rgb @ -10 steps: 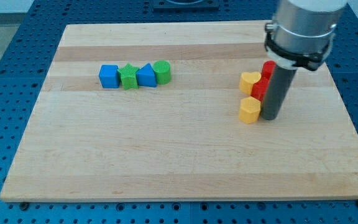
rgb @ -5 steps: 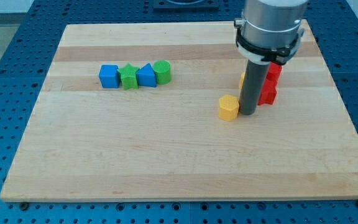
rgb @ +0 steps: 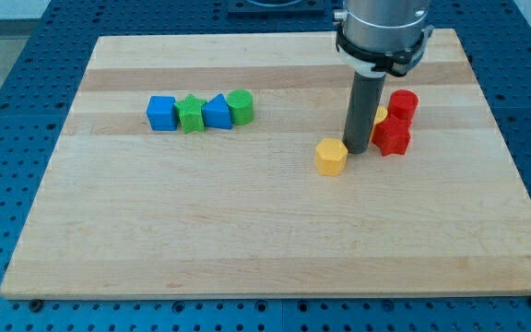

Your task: Move the yellow hexagon to the bottom center

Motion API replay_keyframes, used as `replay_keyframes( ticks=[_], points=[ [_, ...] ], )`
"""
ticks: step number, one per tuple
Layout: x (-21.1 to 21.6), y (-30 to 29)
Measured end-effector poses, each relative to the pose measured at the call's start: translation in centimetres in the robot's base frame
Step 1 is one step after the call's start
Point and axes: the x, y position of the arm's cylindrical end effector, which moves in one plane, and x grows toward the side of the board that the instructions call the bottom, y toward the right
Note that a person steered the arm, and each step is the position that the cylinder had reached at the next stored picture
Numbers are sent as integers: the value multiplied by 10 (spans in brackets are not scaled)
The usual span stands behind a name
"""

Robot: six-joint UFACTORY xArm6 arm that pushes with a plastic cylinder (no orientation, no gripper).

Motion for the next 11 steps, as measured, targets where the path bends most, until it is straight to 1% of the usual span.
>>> replay_keyframes(
  ticks=[4, 6, 7, 9, 11],
  points=[
    [3, -55],
    [21, -79],
    [21, -79],
    [44, -79],
    [51, -79]
  ],
)
